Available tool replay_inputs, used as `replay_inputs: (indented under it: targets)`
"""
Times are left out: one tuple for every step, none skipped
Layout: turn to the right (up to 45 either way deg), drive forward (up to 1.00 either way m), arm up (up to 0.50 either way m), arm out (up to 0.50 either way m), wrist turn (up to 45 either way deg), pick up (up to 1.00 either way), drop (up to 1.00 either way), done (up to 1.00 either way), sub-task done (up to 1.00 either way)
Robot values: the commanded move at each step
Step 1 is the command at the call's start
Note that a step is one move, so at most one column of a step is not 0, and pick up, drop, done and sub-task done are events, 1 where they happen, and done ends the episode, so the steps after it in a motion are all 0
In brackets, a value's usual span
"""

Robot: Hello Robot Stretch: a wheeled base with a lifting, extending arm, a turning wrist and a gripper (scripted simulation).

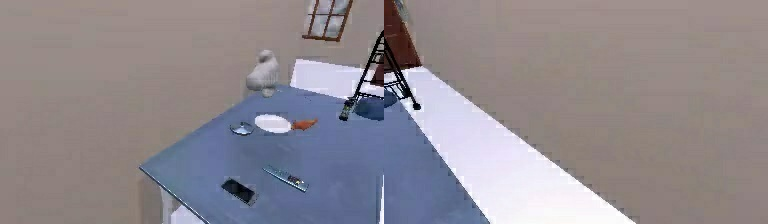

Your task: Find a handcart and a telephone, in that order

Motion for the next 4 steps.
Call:
replay_inputs:
  targets:
    - [45.0, 0.00, 0.00, 0.00, 0.0, 0.00, 0.00, 0.00, 0.00]
    - [45.0, 0.00, 0.00, 0.00, 0.0, 0.00, 0.00, 0.00, 0.00]
    - [15.0, 0.00, 0.00, 0.00, 0.0, 0.00, 0.00, 0.00, 0.00]
    - [0.0, 0.30, 0.00, 0.00, 0.0, 0.00, 0.00, 0.00, 0.00]
